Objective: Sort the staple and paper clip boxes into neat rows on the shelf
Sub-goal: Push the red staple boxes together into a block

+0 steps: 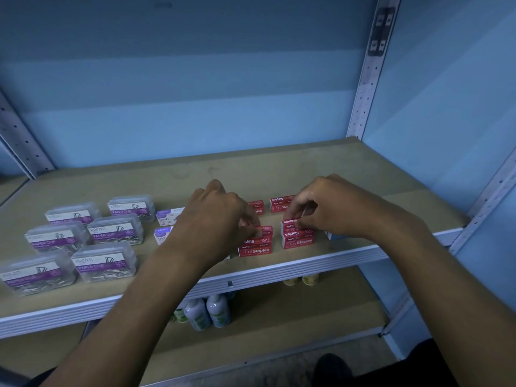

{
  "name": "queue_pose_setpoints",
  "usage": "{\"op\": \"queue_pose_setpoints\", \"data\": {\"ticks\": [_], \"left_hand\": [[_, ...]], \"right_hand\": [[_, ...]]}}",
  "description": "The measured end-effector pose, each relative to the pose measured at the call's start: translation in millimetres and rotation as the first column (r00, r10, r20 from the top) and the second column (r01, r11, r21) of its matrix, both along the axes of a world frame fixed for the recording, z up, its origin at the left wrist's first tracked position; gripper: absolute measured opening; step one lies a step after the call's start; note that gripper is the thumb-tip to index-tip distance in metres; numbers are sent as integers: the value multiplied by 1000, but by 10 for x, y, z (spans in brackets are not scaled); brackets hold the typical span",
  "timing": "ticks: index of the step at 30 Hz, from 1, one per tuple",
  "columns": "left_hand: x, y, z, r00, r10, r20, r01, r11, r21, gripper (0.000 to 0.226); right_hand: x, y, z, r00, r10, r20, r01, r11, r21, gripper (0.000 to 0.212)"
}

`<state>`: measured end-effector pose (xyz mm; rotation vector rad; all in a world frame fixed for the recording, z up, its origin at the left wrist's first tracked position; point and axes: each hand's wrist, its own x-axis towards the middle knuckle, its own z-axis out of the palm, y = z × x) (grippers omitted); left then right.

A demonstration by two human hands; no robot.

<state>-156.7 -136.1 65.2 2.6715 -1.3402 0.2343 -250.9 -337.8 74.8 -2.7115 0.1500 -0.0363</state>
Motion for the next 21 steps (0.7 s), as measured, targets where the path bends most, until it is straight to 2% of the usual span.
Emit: {"op": "queue_pose_setpoints", "data": {"ticks": [9,14,16,18,21], "left_hand": [[64,17,-81,996,-42,-77,43,999,17,26],[31,-2,-84,990,-57,-128,60,998,16,50],[30,-2,-87,991,-75,-107,79,996,33,56],[41,-11,-99,994,-76,-82,79,996,31,47],[36,-43,-117,994,-71,-80,70,997,-13,34]], "right_hand": [[14,-18,-27,999,31,-34,-31,1000,-4,23],[-1,-11,-25,998,42,-55,-41,999,25,18],[-19,0,-22,995,52,-86,-50,998,34,28],[-28,17,-32,990,51,-128,-52,999,-4,38],[-7,34,-57,989,31,-143,-38,998,-46,37]]}}
